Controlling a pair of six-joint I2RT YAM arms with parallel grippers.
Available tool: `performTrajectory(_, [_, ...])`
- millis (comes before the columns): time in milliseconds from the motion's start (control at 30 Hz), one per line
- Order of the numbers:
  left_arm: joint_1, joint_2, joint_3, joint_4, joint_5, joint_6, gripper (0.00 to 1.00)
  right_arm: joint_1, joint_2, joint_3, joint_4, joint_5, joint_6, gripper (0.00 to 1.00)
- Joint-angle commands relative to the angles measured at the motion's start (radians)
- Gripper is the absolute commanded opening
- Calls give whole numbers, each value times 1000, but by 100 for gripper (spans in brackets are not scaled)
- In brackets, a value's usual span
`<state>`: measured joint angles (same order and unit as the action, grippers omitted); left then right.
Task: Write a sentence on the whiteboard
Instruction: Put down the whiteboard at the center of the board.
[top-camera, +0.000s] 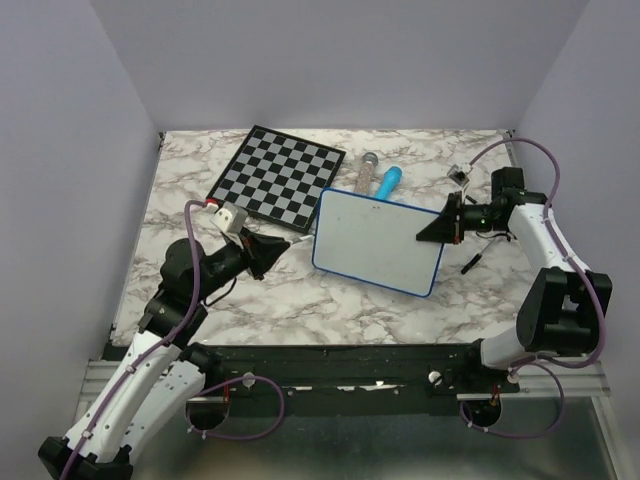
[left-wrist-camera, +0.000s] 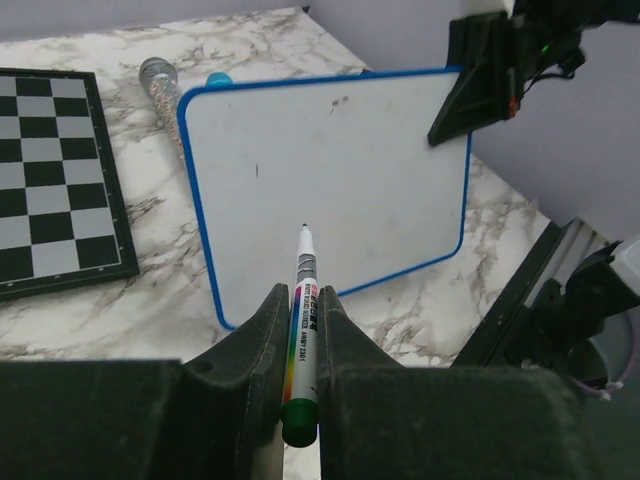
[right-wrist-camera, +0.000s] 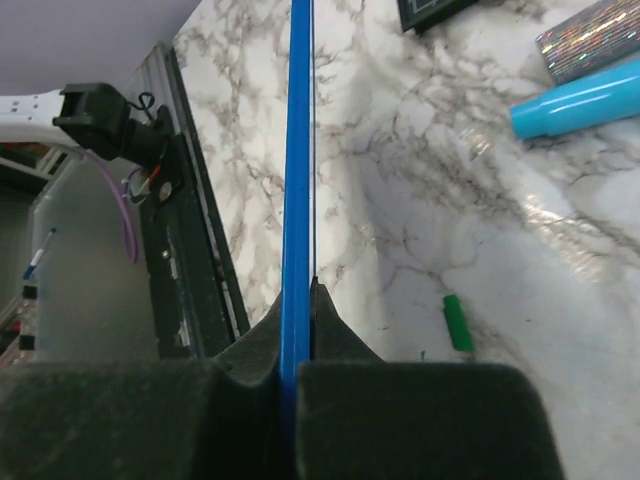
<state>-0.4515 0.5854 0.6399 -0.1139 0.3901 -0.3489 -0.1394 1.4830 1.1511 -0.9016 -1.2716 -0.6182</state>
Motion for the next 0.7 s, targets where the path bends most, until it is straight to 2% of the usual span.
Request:
performTrajectory(0, [-22,-30,-58,105,32,-165,0,70,14,-45,38,-45,6,1])
performTrajectory(300, [-148,-1,-158,201,-144,-236,0,89,13,-109,134,0,69,1])
performTrajectory(500, [-194,80,-177,289,-233,-249,0,89,-104,-263,441,58,256,1])
performTrajectory(667, [-213,105,-192,298,-295,-257,0,89,-93,-257,444,117,281,1])
